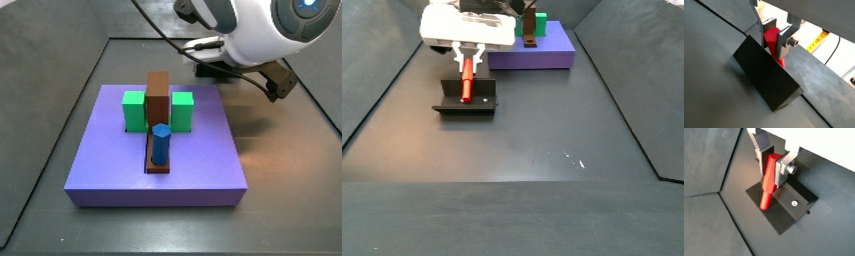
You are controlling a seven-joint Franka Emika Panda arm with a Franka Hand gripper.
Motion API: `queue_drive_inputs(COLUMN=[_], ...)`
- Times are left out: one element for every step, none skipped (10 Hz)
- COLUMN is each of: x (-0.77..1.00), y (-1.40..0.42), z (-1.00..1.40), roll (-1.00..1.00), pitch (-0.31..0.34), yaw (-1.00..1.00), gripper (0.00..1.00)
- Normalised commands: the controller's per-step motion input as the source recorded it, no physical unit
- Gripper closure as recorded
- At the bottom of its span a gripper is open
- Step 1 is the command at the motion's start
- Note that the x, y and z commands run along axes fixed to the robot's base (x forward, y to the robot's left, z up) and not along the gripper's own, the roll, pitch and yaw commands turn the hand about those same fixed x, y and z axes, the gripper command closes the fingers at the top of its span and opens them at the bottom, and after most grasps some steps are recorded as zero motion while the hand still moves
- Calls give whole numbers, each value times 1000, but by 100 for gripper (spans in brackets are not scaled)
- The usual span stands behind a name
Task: Pick up the red object. Move up. Place the red object on the fixture. Regrasp the red object. Move to above the board. Insert the red object.
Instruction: Regrasp the red object, then move to above the board.
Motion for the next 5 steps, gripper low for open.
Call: queue_drive_inputs(x=[0, 0, 0, 0, 0], y=[0, 0, 0, 0, 0], z=[0, 0, 0, 0, 1400], roll=[0, 0, 0, 0, 0], pitch=[0, 0, 0, 0, 0], yaw=[0, 0, 0, 0, 0], gripper=[100, 100, 100, 100, 100])
